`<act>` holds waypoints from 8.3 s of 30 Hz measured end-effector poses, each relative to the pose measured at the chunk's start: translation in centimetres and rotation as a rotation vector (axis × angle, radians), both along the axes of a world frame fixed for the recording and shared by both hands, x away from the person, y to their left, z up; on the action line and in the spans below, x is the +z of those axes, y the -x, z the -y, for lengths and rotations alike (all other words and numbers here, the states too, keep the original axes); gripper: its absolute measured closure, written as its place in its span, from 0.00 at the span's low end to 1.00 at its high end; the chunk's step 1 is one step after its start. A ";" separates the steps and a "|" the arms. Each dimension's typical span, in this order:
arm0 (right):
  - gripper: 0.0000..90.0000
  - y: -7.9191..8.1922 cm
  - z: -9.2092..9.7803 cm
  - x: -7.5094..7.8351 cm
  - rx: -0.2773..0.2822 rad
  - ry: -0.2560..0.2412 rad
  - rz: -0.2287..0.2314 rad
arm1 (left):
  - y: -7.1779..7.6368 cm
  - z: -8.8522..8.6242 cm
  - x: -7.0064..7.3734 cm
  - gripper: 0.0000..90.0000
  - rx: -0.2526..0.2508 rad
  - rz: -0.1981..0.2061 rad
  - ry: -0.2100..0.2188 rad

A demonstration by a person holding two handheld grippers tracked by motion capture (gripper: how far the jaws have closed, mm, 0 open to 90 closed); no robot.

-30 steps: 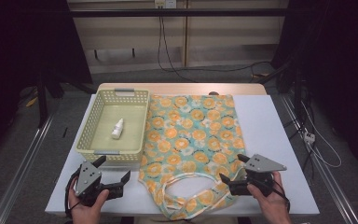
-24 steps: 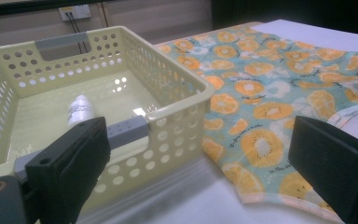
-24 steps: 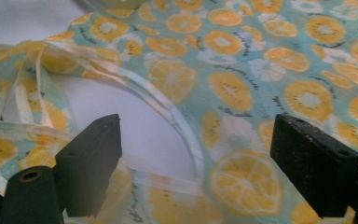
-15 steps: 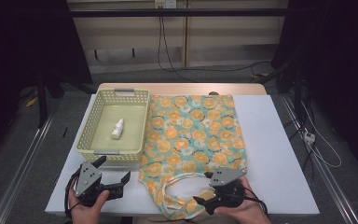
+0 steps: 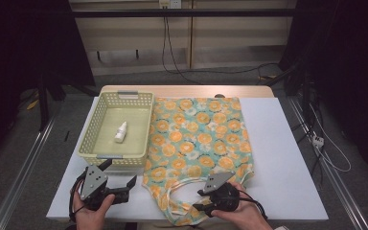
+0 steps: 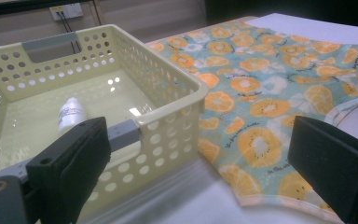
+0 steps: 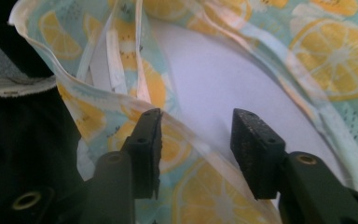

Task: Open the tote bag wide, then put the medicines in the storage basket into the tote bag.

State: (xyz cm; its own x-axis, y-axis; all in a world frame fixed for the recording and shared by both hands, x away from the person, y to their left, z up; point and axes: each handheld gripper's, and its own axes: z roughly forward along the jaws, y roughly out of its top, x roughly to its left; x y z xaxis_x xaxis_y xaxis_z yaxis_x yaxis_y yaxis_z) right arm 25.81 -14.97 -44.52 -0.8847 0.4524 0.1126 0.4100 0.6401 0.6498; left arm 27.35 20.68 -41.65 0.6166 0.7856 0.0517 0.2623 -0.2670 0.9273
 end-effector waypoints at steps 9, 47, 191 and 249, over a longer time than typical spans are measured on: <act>0.91 -0.1 0.1 -0.1 0.026 0.029 -0.008 | 0.0 0.0 0.0 0.06 -0.001 0.000 -0.001; 1.00 -5.4 2.9 3.6 -0.151 -0.106 0.085 | -0.1 -0.2 0.1 0.06 0.008 0.002 0.005; 1.00 -7.8 2.1 -0.4 -0.005 0.072 0.002 | -0.1 -0.4 0.0 0.06 -0.004 0.002 -0.018; 1.00 -11.2 3.9 8.3 -0.270 -0.291 0.260 | -2.0 -1.2 1.0 0.09 -0.007 -0.159 -0.032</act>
